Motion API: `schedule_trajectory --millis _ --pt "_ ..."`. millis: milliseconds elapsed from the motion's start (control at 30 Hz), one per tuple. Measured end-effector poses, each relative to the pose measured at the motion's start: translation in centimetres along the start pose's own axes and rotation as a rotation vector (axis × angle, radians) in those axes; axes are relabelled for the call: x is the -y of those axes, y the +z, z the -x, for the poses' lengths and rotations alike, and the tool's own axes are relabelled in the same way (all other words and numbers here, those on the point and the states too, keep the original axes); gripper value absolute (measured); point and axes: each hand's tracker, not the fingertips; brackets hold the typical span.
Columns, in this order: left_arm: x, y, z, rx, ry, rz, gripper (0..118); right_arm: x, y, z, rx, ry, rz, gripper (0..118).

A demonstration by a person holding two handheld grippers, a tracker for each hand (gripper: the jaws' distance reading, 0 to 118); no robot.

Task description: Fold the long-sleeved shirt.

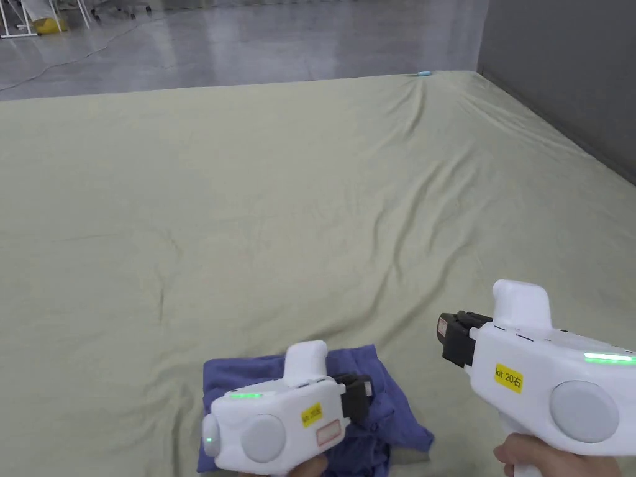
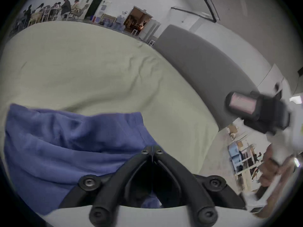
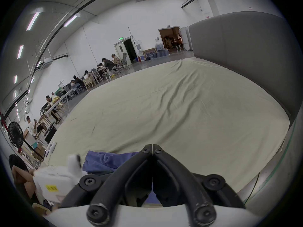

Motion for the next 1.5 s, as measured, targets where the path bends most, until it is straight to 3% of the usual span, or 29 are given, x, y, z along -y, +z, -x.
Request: schedule_trajectory --millis 100,333,433,567,667,800,867,900,933,1133,1367,1500 --pt "-2.1 4.0 1.1 0.009 0.048 -0.092 0 0.0 -0.4 0.4 -0.022 -0.006 0.012 0" --pt "-4.0 11.2 5.4 -0.017 0.163 -0.204 0 1.4 -5.4 3.4 -0.244 -0.042 0.164 0" --pt "-3.6 12.2 7.0 -0.053 0.206 -0.216 0 2.9 -8.2 3.9 -0.278 -0.087 0.268 0" --pt "-2.5 12.2 9.5 -0.067 0.282 -0.218 0 5.1 -10.6 3.0 -0.271 -0.114 0.365 0" --pt "-1.7 11.9 10.8 -0.066 0.322 -0.199 0 6.3 -11.8 1.5 -0.280 -0.205 0.414 0" --pt "-0.9 11.6 12.1 -0.010 0.430 -0.187 3 7.3 -12.4 -0.3 -0.242 -0.252 0.424 0" --pt "-0.7 11.1 13.0 -0.022 0.470 -0.176 80 7.4 -12.3 -0.4 -0.264 -0.272 0.420 0" --pt "-0.5 10.8 13.5 -0.027 0.482 -0.169 104 7.3 -12.4 -0.3 -0.263 -0.264 0.419 0" --pt "-0.2 10.8 13.7 -0.044 0.495 -0.184 111 7.3 -12.3 -0.1 -0.262 -0.250 0.418 0" --pt "0.7 8.8 16.3 -0.076 0.529 -0.159 111 7.3 -12.5 0.3 -0.247 -0.225 0.417 0" --pt "0.5 6.4 16.2 0.139 0.553 -0.124 110 7.4 -12.5 0.3 -0.250 -0.234 0.417 0" --pt "0.0 5.9 14.7 0.022 0.459 -0.072 85 7.4 -12.6 0.3 -0.248 -0.238 0.416 0"
